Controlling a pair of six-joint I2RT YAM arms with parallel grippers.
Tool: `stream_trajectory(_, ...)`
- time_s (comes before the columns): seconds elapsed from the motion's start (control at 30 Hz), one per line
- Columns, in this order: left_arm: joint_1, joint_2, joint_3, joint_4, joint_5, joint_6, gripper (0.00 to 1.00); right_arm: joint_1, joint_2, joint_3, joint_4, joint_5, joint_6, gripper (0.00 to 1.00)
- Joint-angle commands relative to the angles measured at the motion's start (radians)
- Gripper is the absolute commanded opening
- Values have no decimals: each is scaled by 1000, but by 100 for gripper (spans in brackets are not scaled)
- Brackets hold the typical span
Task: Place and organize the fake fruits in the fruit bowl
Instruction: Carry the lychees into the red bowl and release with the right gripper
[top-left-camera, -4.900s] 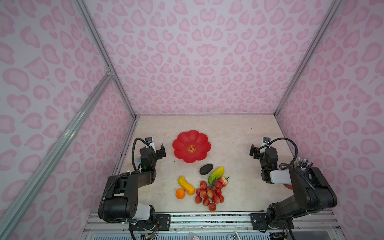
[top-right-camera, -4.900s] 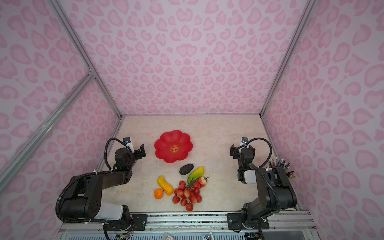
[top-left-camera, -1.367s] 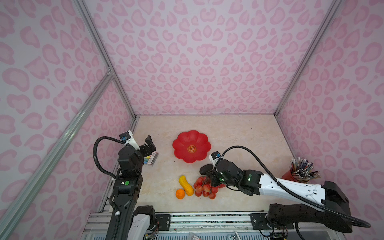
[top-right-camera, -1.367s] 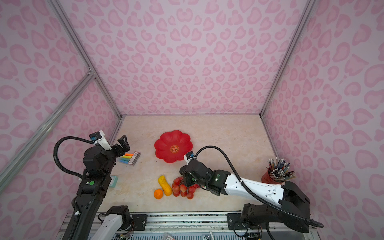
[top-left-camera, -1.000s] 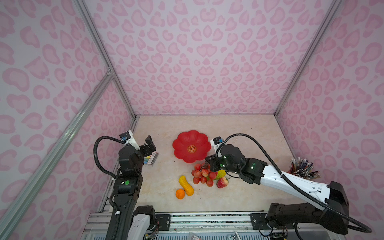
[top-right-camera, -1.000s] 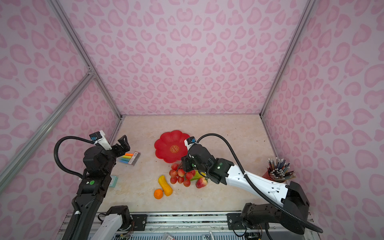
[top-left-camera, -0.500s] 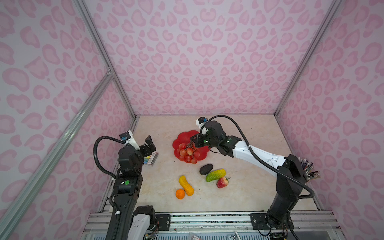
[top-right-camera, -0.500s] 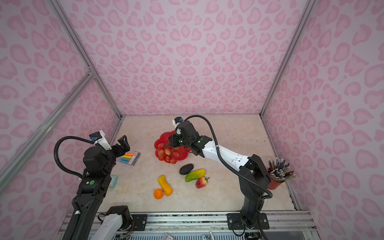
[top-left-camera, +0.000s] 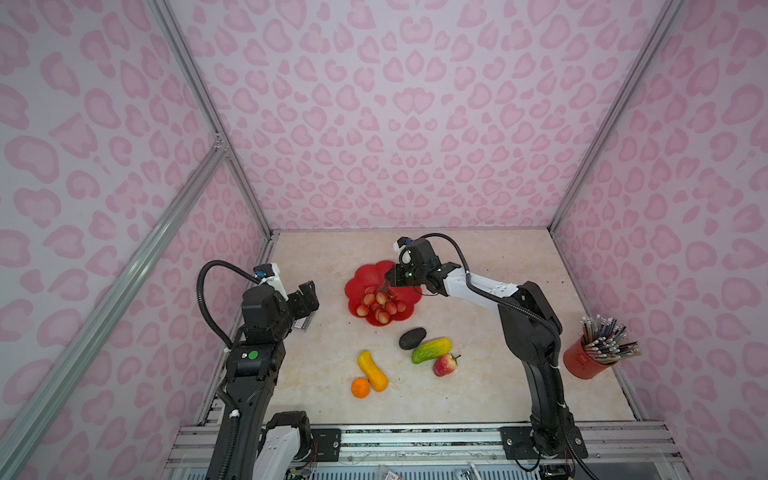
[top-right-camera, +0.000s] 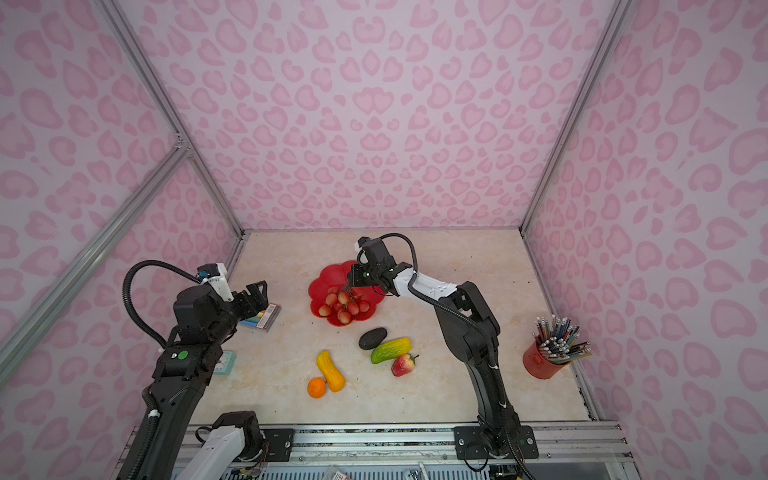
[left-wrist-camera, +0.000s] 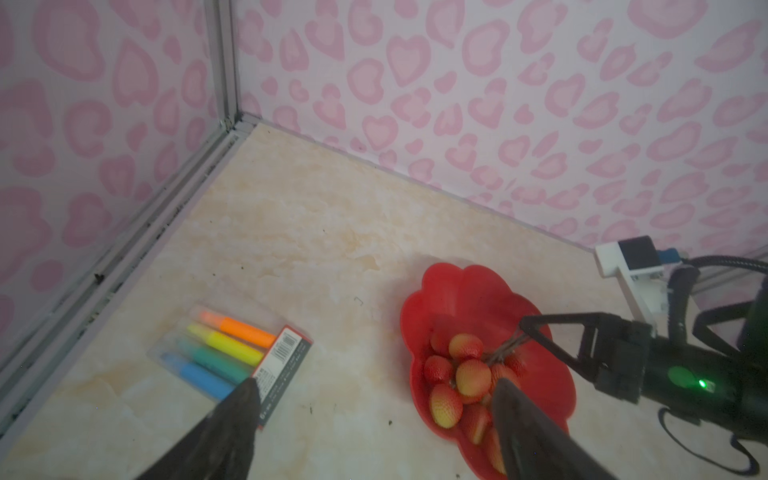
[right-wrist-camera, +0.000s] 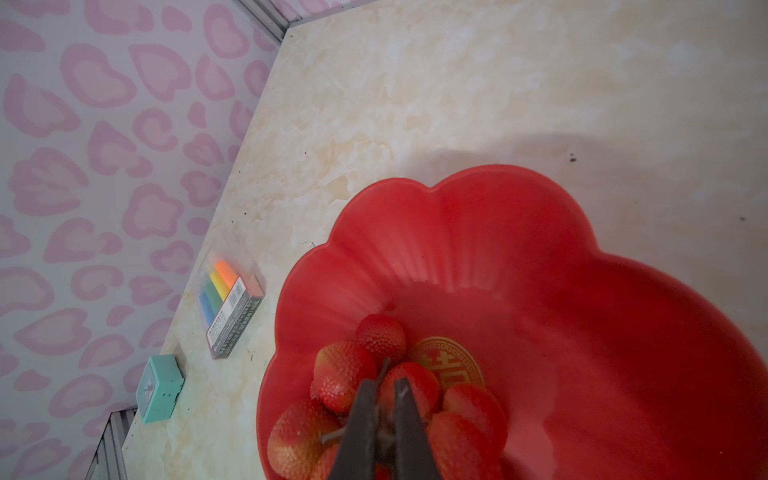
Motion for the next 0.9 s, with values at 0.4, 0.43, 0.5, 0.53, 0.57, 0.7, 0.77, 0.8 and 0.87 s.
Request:
stream_trajectory(0.4,-299,-124,-229,-226,81,-299,81,-73,-261,-203,179,89,14,91)
stream_trajectory(0.43,-335,-125,-240,-229,66,-318,80,-76,-296,-237,190,111,8,91)
stream_trajectory(0.5,-417,-125,-271,-232,36,-357,79,-85,-379,-313,204,161,0,92)
stream_trajectory(0.53,-448,-124,-282,-236,24,-373,79,-89,-411,-344,205,177,-5,92)
stream_trajectory(0.57,-485,-123,-292,-243,12,-390,78,-98,-447,-375,203,193,-8,92)
stream_trajectory(0.7,-596,-125,-327,-282,-20,-437,77,-124,-559,-478,189,217,-19,92)
stream_trajectory(0.77,-647,-124,-346,-276,-22,-458,77,-128,-607,-525,184,243,-28,93)
stream_trajectory(0.8,-674,-118,-357,-266,-23,-464,77,-131,-632,-549,185,257,-34,94)
stream_trajectory(0.87,-720,-93,-371,-250,-31,-479,77,-133,-673,-583,179,281,-37,94)
